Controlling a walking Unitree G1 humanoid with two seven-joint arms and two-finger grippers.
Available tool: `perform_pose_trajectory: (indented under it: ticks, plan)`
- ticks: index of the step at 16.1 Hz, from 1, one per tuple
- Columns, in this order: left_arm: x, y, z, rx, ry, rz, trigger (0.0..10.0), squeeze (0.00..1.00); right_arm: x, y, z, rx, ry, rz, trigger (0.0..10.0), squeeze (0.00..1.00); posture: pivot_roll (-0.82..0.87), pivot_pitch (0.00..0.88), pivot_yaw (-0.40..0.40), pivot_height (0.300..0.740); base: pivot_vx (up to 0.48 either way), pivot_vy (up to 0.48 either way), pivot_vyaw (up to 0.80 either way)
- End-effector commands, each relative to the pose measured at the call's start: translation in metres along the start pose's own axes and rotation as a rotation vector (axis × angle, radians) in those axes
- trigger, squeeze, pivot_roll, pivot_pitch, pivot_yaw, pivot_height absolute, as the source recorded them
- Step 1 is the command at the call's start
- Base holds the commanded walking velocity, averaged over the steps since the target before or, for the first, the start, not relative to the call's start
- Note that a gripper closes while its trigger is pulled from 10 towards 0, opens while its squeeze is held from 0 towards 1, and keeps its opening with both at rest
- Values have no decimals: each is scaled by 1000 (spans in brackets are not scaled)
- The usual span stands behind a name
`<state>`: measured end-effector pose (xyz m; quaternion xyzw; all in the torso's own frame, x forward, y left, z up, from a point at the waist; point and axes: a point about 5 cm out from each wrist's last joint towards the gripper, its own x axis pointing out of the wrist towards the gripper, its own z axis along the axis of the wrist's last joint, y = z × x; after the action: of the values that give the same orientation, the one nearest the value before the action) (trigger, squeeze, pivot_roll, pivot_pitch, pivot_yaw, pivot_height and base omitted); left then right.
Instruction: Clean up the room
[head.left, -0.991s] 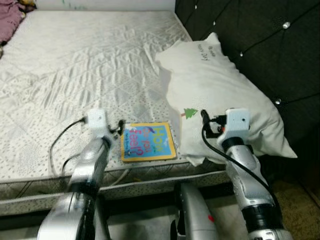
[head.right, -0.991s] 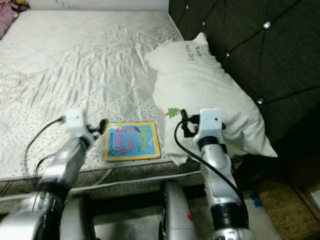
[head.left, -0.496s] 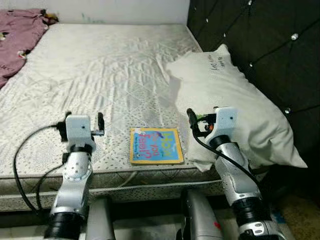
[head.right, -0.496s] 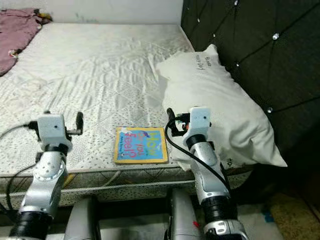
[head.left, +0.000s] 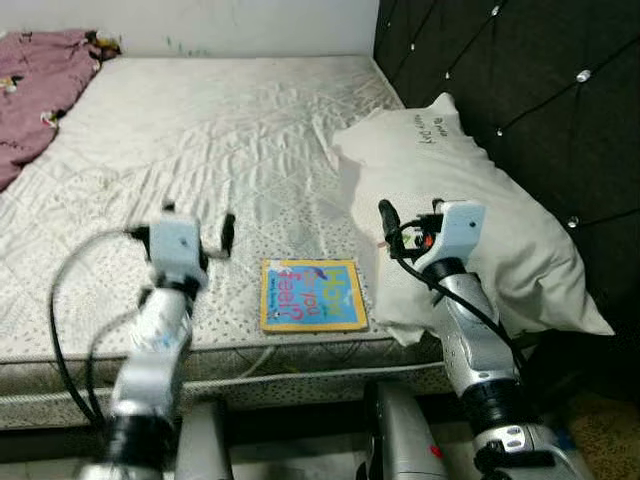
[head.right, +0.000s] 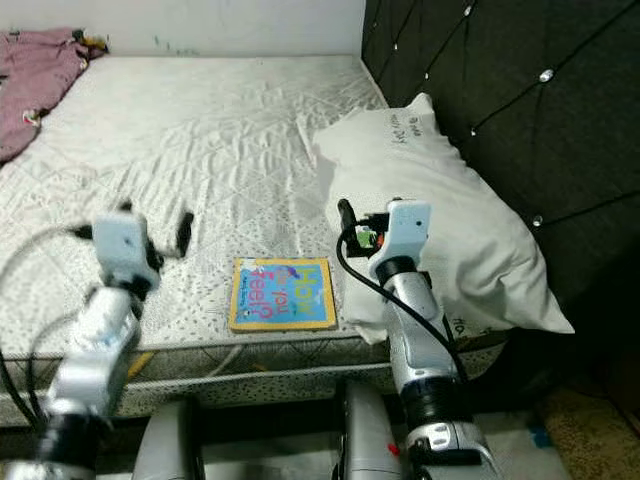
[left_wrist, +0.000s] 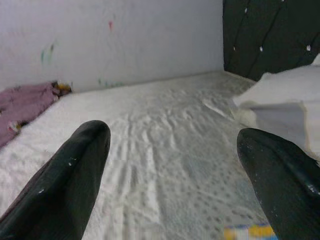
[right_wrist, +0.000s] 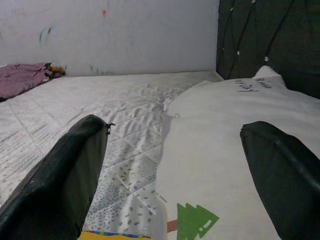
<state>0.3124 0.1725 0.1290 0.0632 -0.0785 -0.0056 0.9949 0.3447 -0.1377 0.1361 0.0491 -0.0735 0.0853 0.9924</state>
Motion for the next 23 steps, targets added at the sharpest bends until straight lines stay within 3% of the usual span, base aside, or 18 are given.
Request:
perform_pose_trajectory:
  ticks: [1,5,8,11,14,23]
  plan:
    - [0,-3,8,1,-35,9,10000,0,-2,-1,5,7,-33,-11,10000,0,-41,0,9,609,0,0,0]
    - [-11,2,5,-5,-20,85,10000,0,-9,-6,-1,-25,-9,-36,10000,0,-15,0,-23,659,0,0,0]
    - [-22,0,0,-1,-3,78,10000,0,-12,-3,-1,-32,-10,-38,10000,0,-16,0,-27,703,0,0,0]
    - [-22,-6,4,-28,9,56,10000,0,-11,-4,2,-38,-15,-67,10000,0,-29,0,-7,740,0,0,0]
    - [-28,-12,1,-56,38,-9,10000,0,-19,-13,0,-44,-4,-114,10000,0,-47,0,10,740,0,0,0]
    - [-32,-13,5,-70,55,-9,10000,0,-40,-13,-15,-47,71,-158,10000,0,-47,18,3,740,0,0,0]
